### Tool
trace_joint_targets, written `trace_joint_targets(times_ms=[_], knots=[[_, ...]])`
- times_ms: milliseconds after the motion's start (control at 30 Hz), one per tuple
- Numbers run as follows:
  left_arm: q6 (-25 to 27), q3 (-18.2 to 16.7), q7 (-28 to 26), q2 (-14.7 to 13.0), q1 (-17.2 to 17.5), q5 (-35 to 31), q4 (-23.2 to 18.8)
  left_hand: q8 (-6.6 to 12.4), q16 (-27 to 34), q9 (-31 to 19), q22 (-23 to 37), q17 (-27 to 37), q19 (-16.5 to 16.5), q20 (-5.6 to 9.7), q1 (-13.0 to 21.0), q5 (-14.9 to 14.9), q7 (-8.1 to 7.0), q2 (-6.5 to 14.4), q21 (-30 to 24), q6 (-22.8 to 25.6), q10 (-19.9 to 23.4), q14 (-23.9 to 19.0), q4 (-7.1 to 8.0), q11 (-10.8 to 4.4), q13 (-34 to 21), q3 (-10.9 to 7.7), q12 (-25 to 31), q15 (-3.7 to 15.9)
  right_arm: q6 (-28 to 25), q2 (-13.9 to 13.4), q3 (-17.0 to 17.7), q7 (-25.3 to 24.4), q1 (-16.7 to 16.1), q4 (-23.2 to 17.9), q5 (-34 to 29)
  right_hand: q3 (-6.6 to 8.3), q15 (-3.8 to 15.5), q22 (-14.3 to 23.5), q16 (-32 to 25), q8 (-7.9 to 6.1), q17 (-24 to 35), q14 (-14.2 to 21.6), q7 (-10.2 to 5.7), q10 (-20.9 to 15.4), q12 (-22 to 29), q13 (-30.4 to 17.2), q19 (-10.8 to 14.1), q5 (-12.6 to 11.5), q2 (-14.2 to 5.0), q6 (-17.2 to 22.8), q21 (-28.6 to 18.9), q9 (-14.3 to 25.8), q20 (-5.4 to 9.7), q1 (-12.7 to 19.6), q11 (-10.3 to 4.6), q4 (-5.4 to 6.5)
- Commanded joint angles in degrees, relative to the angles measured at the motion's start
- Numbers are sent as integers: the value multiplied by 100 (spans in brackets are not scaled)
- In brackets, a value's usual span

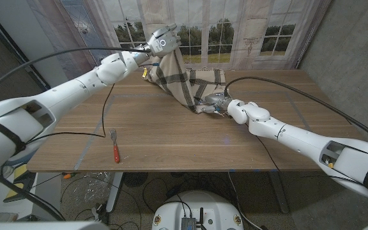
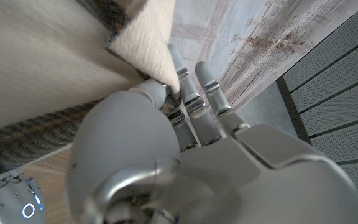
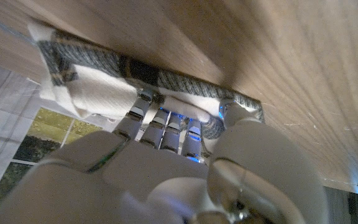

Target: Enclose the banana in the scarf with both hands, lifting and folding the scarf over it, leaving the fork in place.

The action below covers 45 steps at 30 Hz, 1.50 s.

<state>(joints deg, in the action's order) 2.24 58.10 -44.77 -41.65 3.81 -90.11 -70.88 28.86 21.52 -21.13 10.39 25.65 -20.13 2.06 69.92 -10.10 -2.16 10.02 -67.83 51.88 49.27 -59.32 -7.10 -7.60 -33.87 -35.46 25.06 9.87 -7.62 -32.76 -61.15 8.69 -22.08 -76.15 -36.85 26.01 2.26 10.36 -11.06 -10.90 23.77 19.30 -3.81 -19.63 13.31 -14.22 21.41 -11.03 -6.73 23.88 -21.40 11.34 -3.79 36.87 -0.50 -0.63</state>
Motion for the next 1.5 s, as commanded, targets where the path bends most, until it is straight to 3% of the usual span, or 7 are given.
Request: trace_joint_targets(times_ms=[33, 800, 1133, 1500], knots=[[-150, 823, -880, 579, -788, 93, 936, 48, -22, -2, 8, 32, 12, -12, -39, -17, -25, 15, -50, -2, 217, 15, -1, -215, -177, -39, 800, 291, 468, -43, -47, 226, -96, -151, -224, 7, 407, 24, -6, -18, -4, -11, -14, 4, 0, -17, 50, -17, 11, -21, -8, 12, 24, -57, 15, -31], [-90, 2126, -1923, 1667, -1612, 510, 2462, 71, -129, 34, -3, 58, 37, 8, -95, -19, -46, 13, -93, -25, 226, -15, 1, -228, -152, -71, 759, 298, 948, -135, 128, 547, -433, -542, -267, 34, 381, 22, -7, -33, -94, -28, 14, -34, -6, -1, 60, -41, 9, -7, 14, 10, 49, -89, 53, -93], [-132, 2242, -1923, 1905, -1637, 452, 2635, 75, -162, 48, -4, 58, 41, 16, -107, -17, -40, 13, -108, -39, 236, -44, -6, -256, -130, -84, 739, 303, 1100, -134, 206, 533, -503, -631, -283, 58, 373, 22, -18, -37, -127, -31, 8, -29, -16, 5, 66, -50, -11, -1, 24, 9, 51, -54, 44, -158], [-103, 2261, -1923, 2317, -1564, 336, 3110, 98, -330, 95, -4, -93, 24, 70, -152, 11, -127, 12, -160, -27, 266, -114, -10, -298, 40, -116, 619, 315, 1132, -175, 325, 507, -613, -826, -294, 90, 385, 21, -45, -41, -156, -28, 6, -36, -22, 13, 76, -58, -55, 6, 36, 7, 57, 36, 33, -275]])
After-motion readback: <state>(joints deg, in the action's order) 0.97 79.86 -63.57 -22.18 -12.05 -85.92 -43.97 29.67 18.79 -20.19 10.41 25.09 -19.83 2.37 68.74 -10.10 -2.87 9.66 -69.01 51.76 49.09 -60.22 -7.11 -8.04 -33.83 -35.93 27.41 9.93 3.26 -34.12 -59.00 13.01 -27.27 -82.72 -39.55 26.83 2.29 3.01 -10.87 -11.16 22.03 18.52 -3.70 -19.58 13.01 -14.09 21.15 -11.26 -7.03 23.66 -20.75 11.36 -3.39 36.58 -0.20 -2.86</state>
